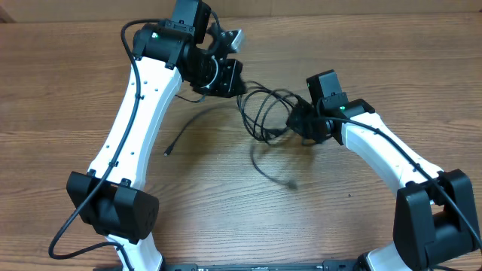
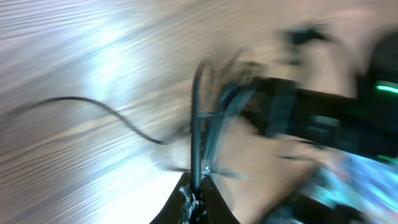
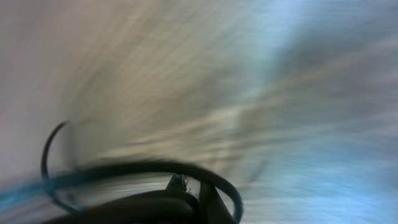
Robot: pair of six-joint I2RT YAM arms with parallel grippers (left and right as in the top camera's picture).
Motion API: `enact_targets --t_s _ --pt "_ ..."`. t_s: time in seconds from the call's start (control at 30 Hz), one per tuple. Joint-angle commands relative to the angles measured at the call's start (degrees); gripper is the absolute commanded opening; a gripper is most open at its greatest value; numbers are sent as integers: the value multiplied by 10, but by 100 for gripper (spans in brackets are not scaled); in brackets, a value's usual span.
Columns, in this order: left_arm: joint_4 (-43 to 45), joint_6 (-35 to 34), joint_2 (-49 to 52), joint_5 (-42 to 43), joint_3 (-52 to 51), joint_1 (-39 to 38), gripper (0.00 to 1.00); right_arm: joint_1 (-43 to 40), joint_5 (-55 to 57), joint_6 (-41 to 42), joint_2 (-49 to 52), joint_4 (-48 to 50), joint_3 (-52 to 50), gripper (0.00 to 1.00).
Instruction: Untangle cables
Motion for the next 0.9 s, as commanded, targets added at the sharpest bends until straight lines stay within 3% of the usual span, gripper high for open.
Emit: enact_targets --t_s 0.0,0.13,0.33,0.63,0.87 --pt "-10 -49 -6 -238 7 21 4 -16 126 -68 -2 -34 2 4" --pt "-5 -84 -6 -311 7 28 4 -14 95 -137 -23 -49 11 4" --pt "0 -103 -6 -287 7 29 4 -14 35 -179 -75 -73 50 4" --pt "-23 -175 -6 -395 7 35 4 -14 130 -196 -156 -134 96 4" --pt "-33 -206 -5 -411 7 36 4 -13 -117 -346 -214 -61 103 4"
